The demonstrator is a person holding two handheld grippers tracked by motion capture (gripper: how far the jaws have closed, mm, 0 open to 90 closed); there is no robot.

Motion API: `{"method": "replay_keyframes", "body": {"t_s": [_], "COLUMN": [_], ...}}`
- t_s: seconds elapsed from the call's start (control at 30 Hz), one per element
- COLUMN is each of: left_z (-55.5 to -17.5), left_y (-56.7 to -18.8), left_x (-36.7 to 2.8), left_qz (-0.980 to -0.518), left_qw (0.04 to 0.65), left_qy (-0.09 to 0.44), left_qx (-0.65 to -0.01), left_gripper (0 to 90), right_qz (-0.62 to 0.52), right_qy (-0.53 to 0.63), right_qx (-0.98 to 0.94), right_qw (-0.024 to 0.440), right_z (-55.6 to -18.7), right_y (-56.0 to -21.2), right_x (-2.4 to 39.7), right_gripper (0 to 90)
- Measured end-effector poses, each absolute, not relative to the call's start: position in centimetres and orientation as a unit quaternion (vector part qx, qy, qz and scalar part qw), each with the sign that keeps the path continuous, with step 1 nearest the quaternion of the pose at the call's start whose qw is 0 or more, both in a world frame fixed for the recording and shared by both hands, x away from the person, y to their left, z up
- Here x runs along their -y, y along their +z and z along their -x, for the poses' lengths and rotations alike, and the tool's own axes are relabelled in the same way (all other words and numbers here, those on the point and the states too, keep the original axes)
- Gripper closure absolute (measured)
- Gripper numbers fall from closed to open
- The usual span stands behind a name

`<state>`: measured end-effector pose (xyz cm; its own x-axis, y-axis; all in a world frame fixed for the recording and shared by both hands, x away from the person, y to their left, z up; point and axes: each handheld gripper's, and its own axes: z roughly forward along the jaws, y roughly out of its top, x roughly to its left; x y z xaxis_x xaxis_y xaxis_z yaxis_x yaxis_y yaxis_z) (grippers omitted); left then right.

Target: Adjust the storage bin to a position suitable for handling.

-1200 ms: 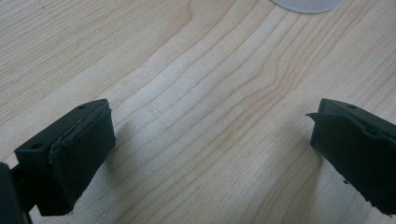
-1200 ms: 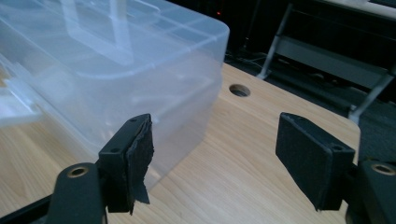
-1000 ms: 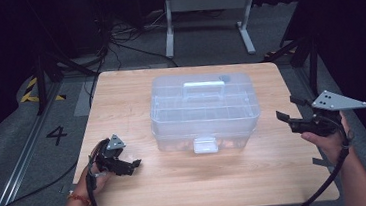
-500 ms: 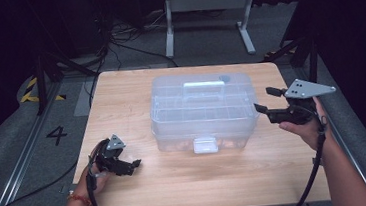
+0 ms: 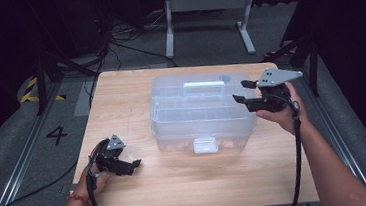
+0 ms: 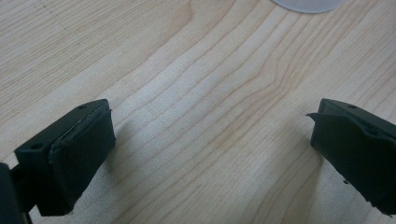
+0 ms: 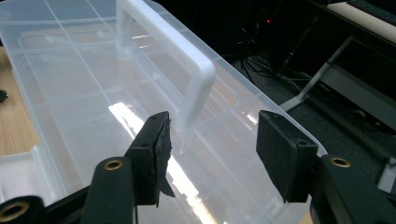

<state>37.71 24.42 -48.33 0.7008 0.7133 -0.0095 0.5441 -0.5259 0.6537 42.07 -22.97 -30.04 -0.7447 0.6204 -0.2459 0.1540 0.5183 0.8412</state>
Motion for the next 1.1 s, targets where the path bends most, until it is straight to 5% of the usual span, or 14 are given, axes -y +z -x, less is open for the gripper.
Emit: {"method": "replay_keyframes", "body": {"t_s": [1.1], "left_z": [-37.8], "left_y": [-48.3], "left_x": [-24.5], "left_qz": [-0.866], "left_qw": [0.322], "left_qy": [0.128], "left_qx": [-0.361], "left_gripper": [0.3], "right_qz": [-0.221], "right_qy": [0.4], "right_qx": [-0.854], "right_qw": [0.247], "right_z": [-45.5], "right_y": [-30.2], "right_x": [18.9], "right_gripper": [70.1]}}
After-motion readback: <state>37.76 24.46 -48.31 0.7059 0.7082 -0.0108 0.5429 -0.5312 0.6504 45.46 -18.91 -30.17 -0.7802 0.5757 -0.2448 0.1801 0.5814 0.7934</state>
